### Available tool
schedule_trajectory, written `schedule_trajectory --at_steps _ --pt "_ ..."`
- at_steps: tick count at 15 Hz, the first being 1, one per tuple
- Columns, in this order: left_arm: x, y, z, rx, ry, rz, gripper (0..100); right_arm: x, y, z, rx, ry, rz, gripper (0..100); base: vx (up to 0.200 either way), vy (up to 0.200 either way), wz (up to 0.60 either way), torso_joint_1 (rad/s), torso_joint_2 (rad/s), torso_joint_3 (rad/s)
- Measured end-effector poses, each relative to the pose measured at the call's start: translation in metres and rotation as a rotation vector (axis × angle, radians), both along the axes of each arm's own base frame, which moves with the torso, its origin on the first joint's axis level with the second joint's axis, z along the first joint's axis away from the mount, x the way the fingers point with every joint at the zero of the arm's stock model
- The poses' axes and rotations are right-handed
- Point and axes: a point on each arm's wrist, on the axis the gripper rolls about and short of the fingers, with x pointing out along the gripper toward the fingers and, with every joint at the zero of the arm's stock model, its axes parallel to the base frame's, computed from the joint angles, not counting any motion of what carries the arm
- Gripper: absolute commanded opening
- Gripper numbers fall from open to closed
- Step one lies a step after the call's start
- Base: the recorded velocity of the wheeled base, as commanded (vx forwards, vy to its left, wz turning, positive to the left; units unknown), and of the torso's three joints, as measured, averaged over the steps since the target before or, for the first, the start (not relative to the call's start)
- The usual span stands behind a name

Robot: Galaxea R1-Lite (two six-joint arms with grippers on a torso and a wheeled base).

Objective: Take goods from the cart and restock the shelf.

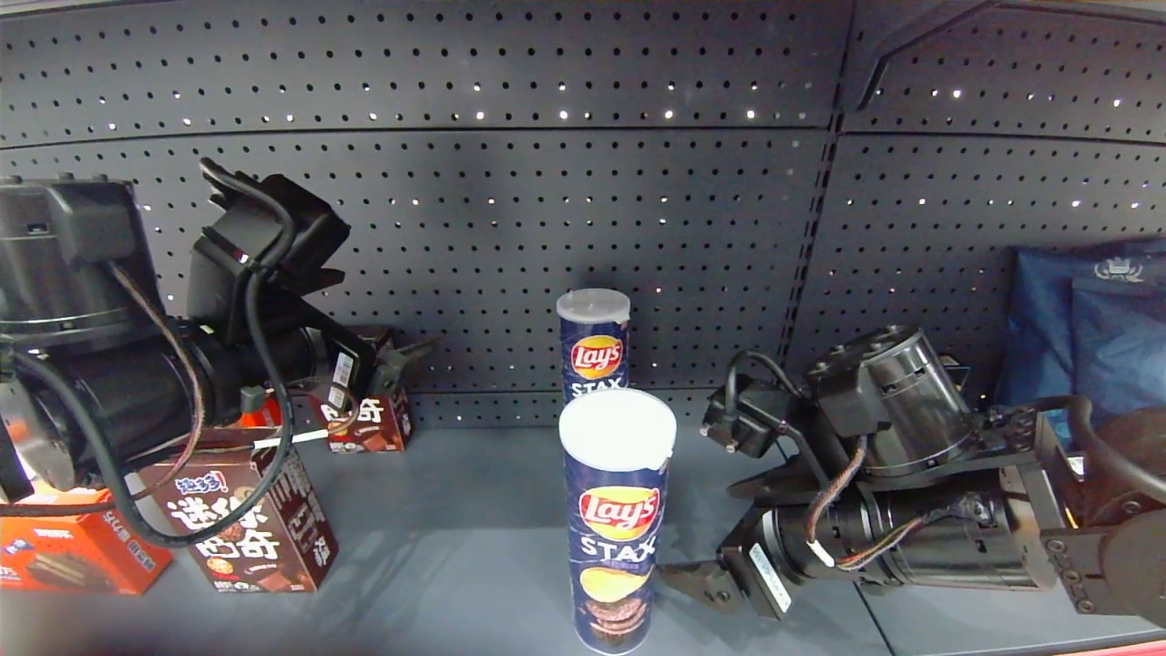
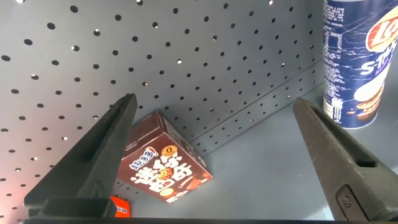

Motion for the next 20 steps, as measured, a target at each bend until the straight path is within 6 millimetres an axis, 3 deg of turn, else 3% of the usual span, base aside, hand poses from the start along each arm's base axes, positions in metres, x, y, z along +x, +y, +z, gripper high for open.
schedule_trajectory --at_steps 20 --pt "-0.0008 0.0029 -0.0006 0.000 0.001 0.010 100 0.0022 -0.0021 0.0051 0.023 -0.003 -0.022 100 0.000 0.000 0.00 0.000 0.00 0.000"
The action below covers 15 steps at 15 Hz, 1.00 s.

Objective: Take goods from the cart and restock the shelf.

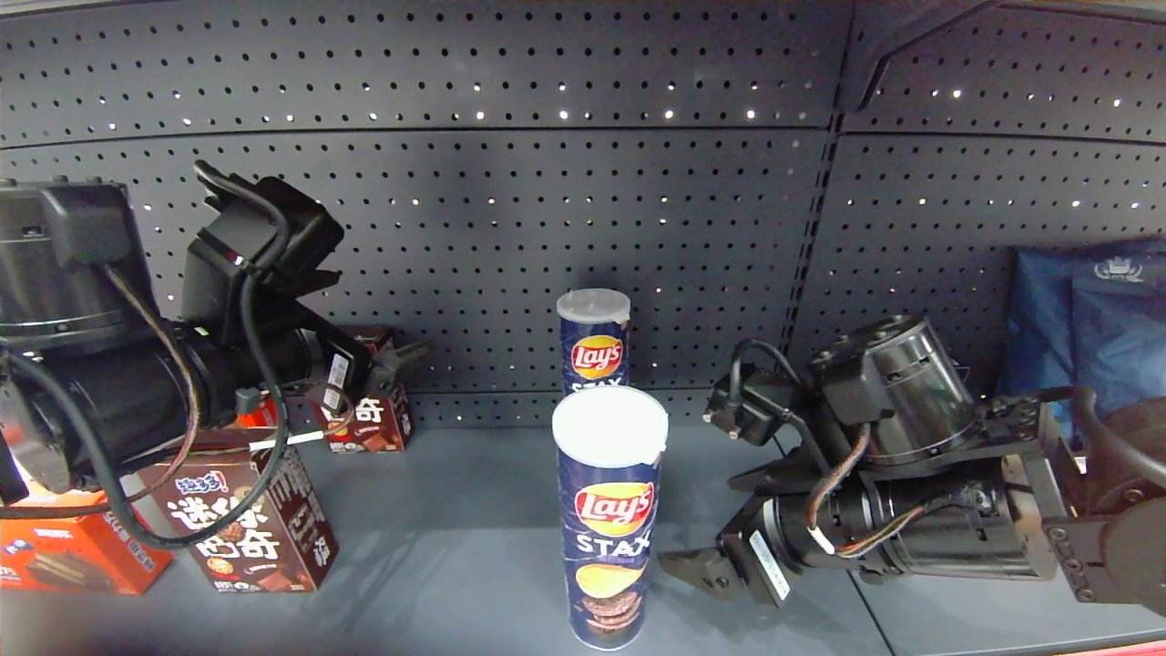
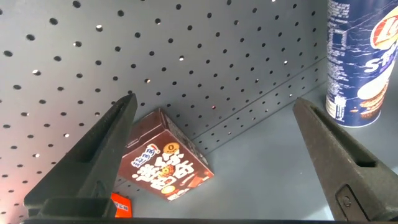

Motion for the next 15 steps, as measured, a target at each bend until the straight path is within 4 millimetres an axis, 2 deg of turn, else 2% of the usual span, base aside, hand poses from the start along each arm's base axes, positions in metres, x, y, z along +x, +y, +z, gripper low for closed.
schedule_trajectory --at_steps 7,10,12,15 --pt "-0.001 0.001 0.001 -0.002 -0.003 0.001 100 -0.012 -0.022 0.011 0.033 -0.015 -0.037 100 0.000 0.000 0.00 0.000 0.00 0.000" --pt "-0.002 0.003 0.002 -0.006 -0.006 0.006 100 -0.014 -0.035 0.023 0.068 -0.052 -0.069 100 0.000 0.000 0.00 0.000 0.00 0.000" --pt "-0.014 0.013 0.009 -0.023 -0.032 0.034 100 -0.017 -0.056 0.041 0.115 -0.106 -0.125 100 0.000 0.000 0.00 0.000 0.00 0.000" --pt "-0.052 0.037 0.019 -0.086 -0.093 0.113 100 -0.033 -0.116 0.070 0.196 -0.233 -0.310 100 0.000 0.000 0.00 0.000 0.00 0.000"
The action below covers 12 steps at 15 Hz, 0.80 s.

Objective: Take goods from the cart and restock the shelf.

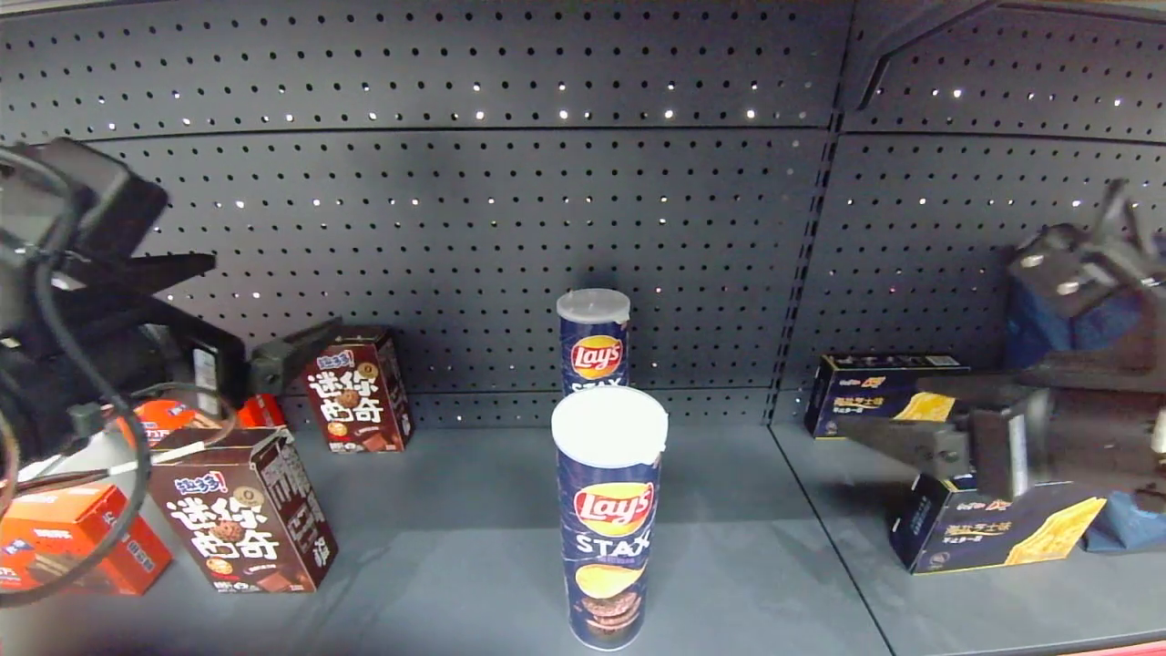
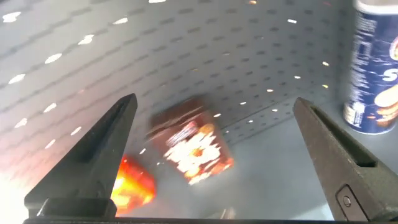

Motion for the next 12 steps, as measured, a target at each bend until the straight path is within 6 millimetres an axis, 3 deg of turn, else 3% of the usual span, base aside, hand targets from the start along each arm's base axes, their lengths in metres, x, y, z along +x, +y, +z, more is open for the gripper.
schedule_trajectory --at_steps 3,5,8,12 --pt "-0.053 0.019 -0.007 -0.092 -0.053 0.068 100 -0.048 -0.061 0.007 0.052 -0.131 -0.250 100 0.000 0.000 0.00 0.000 0.00 0.000" --pt "-0.091 0.026 -0.025 -0.130 -0.077 0.096 100 -0.092 -0.084 -0.014 0.057 -0.192 -0.400 100 0.000 0.000 0.00 0.000 0.00 0.000" --pt "-0.139 0.032 -0.064 -0.149 -0.040 0.132 100 -0.143 -0.094 -0.067 0.042 -0.234 -0.576 100 0.000 0.000 0.00 0.000 0.00 0.000" --pt "-0.193 0.038 -0.108 -0.201 0.019 0.161 100 -0.183 -0.089 -0.116 0.027 -0.264 -0.653 100 0.000 0.000 0.00 0.000 0.00 0.000"
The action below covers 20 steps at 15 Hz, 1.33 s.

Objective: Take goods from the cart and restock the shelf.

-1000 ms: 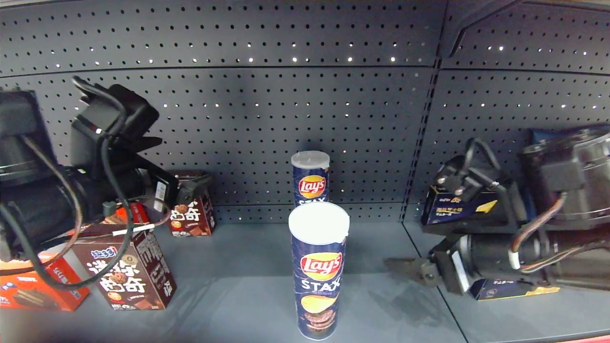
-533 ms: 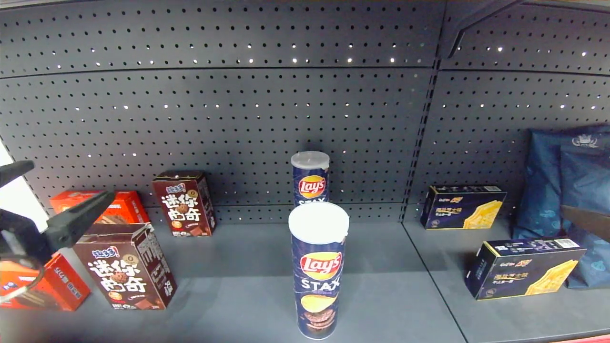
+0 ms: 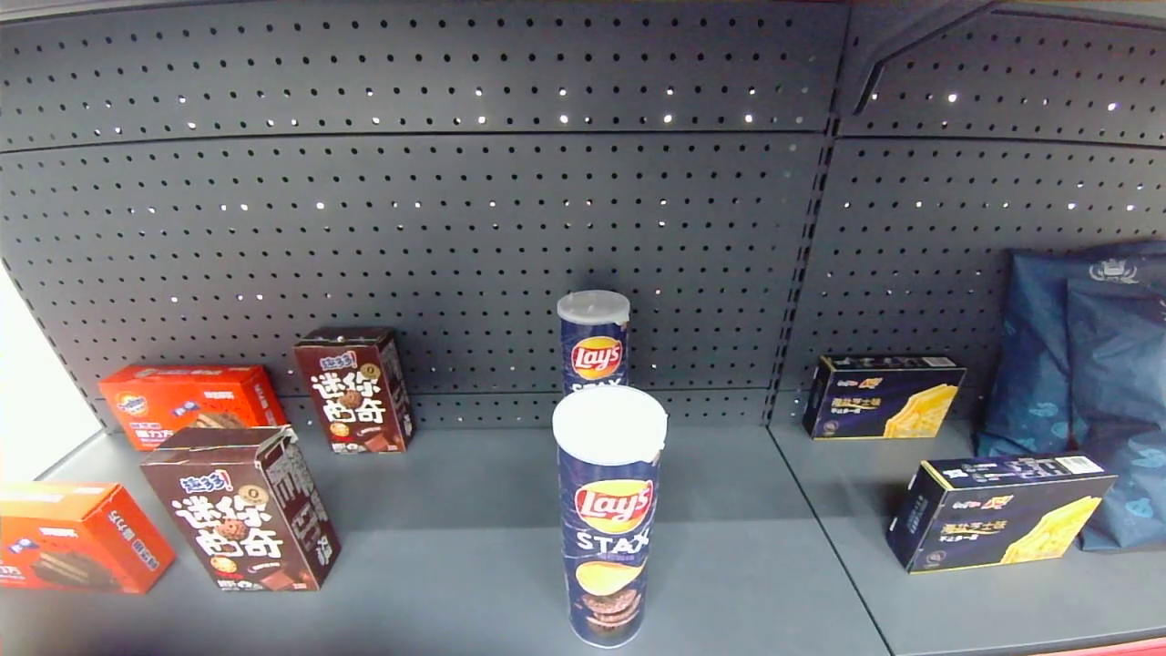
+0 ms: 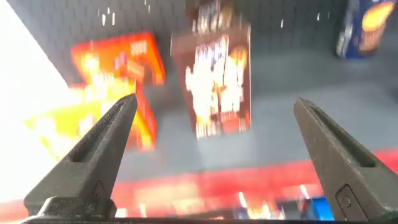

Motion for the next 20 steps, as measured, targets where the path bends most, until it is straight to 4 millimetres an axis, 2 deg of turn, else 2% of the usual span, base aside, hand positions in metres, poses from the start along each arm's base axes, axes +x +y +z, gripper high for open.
schedule_trajectory --at_steps 1,3,5,7,9,18,19,20 --pt "-0.010 0.001 -0.011 -0.013 0.014 0.006 100 -0.007 0.001 -0.010 -0.001 0.024 -0.002 100 0.000 0.000 0.00 0.000 0.00 0.000" --pt "-0.022 0.003 -0.022 -0.049 -0.003 0.028 100 -0.013 0.002 -0.016 -0.013 -0.019 -0.005 100 0.000 0.000 0.00 0.000 0.00 0.000" --pt "-0.022 0.003 -0.034 -0.061 -0.025 0.041 100 -0.010 0.001 -0.029 -0.018 -0.039 -0.029 100 0.000 0.000 0.00 0.000 0.00 0.000" --pt "-0.017 0.003 -0.049 -0.054 -0.075 0.060 100 -0.003 -0.001 -0.040 -0.035 -0.140 -0.078 100 0.000 0.000 0.00 0.000 0.00 0.000" --pt "-0.014 0.003 -0.061 -0.040 -0.062 0.058 100 0.000 0.001 -0.057 -0.024 -0.059 0.034 100 0.000 0.000 0.00 0.000 0.00 0.000" --pt "-0.014 0.004 -0.065 -0.075 -0.053 0.117 100 0.000 0.001 -0.063 0.000 -0.030 0.054 100 0.000 0.000 0.00 0.000 0.00 0.000" --pt "-0.014 0.003 -0.065 -0.075 -0.052 0.091 100 0.000 0.001 -0.063 0.000 -0.030 0.054 100 0.000 0.000 0.00 0.000 0.00 0.000" --pt "-0.014 0.001 -0.065 -0.076 -0.048 -0.007 100 0.000 0.001 -0.063 0.000 -0.029 0.054 100 0.000 0.000 0.00 0.000 0.00 0.000"
